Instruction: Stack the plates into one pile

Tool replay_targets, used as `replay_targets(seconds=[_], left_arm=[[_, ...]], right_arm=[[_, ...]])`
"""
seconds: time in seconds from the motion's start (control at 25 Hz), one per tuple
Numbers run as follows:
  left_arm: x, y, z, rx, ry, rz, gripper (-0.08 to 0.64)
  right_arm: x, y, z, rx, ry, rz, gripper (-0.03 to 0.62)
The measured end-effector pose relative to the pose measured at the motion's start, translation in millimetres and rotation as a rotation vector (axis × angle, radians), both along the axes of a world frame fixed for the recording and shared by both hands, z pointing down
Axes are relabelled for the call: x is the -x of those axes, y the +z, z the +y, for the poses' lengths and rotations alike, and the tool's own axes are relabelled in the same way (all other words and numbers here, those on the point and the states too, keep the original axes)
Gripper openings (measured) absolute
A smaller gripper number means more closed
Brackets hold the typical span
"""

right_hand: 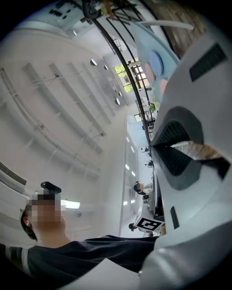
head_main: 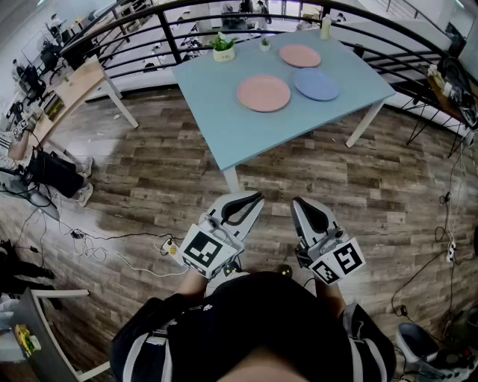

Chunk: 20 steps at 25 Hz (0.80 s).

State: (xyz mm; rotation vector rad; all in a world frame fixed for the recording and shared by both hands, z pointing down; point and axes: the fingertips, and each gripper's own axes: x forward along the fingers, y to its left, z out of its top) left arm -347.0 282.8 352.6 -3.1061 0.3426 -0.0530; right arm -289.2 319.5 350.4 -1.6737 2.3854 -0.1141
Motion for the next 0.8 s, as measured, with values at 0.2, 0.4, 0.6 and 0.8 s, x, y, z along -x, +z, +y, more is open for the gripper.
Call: replay_targets(seconds=[0.2,0.4,0.6,0.8], left_arm=[[-5.3,0.1,6.0,-0.021,0.011,-0.008,0.028],[-10.7,-0.1,13.4,-0.013,0.014,-0.006,0.028],[-16.8,-0.7,21.2,-0.012,0.013,-0.017,0.028],[-26.4,2.8,27.0,-0.016,0.014,-0.026,0.028]], right_arm=[[-3.9,0.8,5.6,0.004,-0.003,-0.006,0.000],[-10.0,2.2,11.3,0.001,0.002,-0.011,0.000],[-19.9,3.3,19.2,-0.006,0.016,-0.035,0.000],[-36.2,4.4,28.9,-0.022,0.044,-0.062,0.000]])
